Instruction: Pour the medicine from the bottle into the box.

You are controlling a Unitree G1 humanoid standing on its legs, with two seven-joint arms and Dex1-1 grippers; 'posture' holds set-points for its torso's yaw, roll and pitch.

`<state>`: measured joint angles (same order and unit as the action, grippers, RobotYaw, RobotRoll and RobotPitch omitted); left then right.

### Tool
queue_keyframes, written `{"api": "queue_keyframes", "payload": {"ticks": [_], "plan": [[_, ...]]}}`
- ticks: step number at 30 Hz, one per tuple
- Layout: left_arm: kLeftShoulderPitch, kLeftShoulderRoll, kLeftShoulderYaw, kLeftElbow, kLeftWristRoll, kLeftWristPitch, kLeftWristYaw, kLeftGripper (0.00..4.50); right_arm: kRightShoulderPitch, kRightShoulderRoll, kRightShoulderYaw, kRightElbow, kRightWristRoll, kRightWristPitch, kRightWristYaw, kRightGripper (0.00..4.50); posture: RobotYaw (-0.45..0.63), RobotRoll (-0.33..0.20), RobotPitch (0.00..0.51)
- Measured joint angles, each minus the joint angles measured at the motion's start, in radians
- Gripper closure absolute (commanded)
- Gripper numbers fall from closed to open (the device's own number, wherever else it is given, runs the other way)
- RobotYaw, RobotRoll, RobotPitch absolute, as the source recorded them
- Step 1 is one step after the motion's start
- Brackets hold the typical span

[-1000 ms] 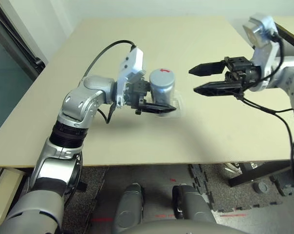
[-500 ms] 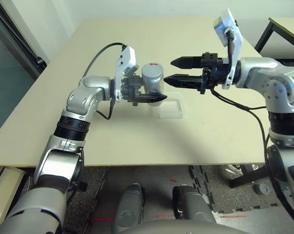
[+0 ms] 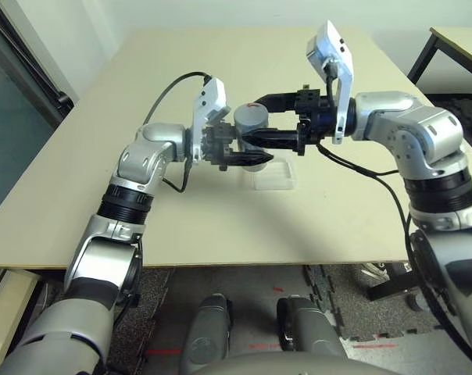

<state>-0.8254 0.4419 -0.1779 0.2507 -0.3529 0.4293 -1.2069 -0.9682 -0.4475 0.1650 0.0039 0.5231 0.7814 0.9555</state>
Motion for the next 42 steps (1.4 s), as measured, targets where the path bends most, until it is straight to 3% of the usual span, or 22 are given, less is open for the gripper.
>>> {"api": "queue_keyframes", "payload": {"ticks": [21,42], "plan": [[0.013,-0.001,0.0,-0.007,0.0,0.003,0.001,1.96,-0.004,0.012,-0.02,0.027,-0.032,-0.009,-0.007,0.0,0.08,0.0,0.09],[0.017,0.016,0.008,0.002,0.002,0.002,0.001,1.96,0.039,-0.104,-0.074,-0.006,0.002,0.012,-0.007,0.0,0.07,0.0,0.077]]}}
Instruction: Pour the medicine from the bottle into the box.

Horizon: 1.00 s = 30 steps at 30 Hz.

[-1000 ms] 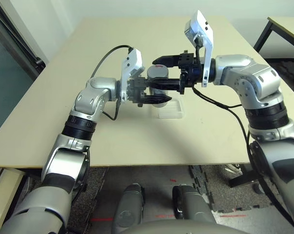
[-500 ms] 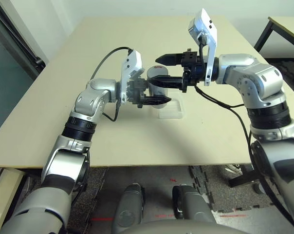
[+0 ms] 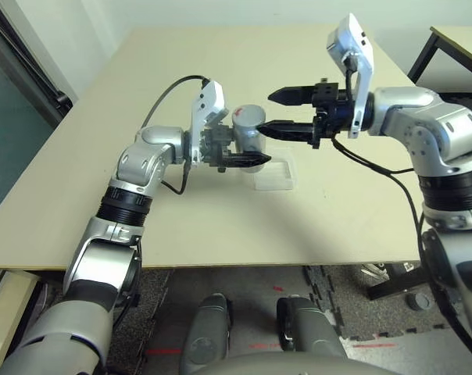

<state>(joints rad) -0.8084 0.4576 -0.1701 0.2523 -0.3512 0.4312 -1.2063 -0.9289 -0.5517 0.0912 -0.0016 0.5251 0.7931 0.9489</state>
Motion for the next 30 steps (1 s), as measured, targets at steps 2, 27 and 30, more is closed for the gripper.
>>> {"api": "queue_keyframes", "payload": {"ticks": [2,27,30], "plan": [[0.0,0.0,0.0,0.0,0.0,0.0,-0.001,1.96,0.0,0.0,-0.004,0.002,0.0,0.0,-0.002,0.0,0.07,0.0,0.077],[0.0,0.015,0.0,-0.004,0.0,0.002,-0.001,1.96,0.058,-0.057,-0.028,-0.047,0.076,0.117,0.066,0.0,0.07,0.0,0.081],[0.0,0.015,0.0,0.0,0.001,0.001,-0.001,1.96,0.037,-0.031,-0.028,-0.053,0.081,0.122,0.045,0.0,0.07,0.0,0.081]]}}
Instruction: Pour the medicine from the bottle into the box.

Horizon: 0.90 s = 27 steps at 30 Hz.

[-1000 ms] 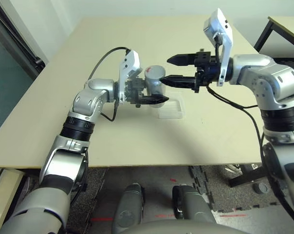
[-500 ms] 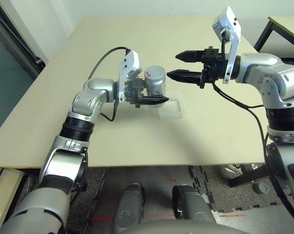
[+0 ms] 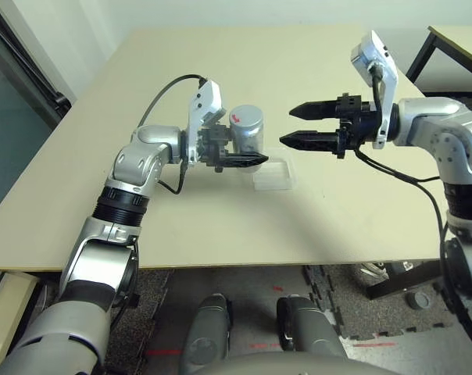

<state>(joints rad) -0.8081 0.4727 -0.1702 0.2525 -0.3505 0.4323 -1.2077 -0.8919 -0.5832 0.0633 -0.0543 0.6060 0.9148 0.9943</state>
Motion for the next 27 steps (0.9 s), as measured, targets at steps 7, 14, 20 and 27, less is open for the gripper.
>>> {"api": "queue_keyframes", "payload": {"ticks": [7,14,20,27], "plan": [[-0.002,-0.002,-0.001,0.001,0.001,-0.002,-0.008,1.96,-0.028,0.045,0.009,-0.003,-0.007,0.0,-0.027,0.0,0.08,0.0,0.083],[-0.002,-0.002,-0.001,0.001,0.003,-0.002,-0.012,1.96,-0.046,0.075,0.034,0.014,-0.03,-0.005,-0.029,0.0,0.08,0.0,0.087],[-0.002,-0.003,-0.005,0.001,0.004,-0.002,-0.012,1.96,-0.084,0.11,0.046,0.02,-0.039,-0.015,-0.029,0.0,0.08,0.0,0.091],[-0.001,-0.008,-0.006,0.001,0.005,-0.002,-0.012,1.96,-0.11,0.14,0.082,0.047,-0.058,-0.031,-0.024,0.0,0.09,0.0,0.093]]}}
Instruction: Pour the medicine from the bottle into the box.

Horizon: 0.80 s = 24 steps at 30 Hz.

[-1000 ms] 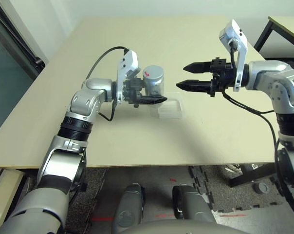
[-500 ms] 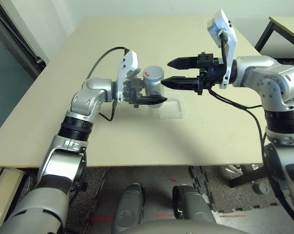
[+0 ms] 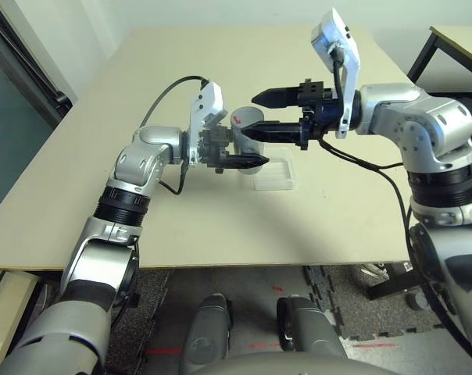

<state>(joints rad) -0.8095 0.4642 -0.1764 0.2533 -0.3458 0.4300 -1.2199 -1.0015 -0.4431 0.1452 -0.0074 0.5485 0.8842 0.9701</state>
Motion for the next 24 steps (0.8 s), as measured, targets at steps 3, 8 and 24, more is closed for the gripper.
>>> {"api": "queue_keyframes", "payload": {"ticks": [3,8,24], "plan": [[0.0,-0.001,0.0,0.0,0.0,0.0,0.0,1.96,-0.004,0.005,0.007,0.015,-0.007,-0.016,0.01,0.0,0.1,0.0,0.097],[0.002,-0.001,0.0,-0.001,0.0,0.003,0.0,1.96,-0.006,0.017,0.029,0.032,-0.025,-0.035,0.018,0.0,0.1,0.0,0.099],[0.008,-0.001,-0.002,-0.007,0.0,0.007,-0.008,1.96,-0.011,0.025,0.039,0.046,-0.061,-0.046,0.03,1.91,0.09,0.0,0.098]]}}
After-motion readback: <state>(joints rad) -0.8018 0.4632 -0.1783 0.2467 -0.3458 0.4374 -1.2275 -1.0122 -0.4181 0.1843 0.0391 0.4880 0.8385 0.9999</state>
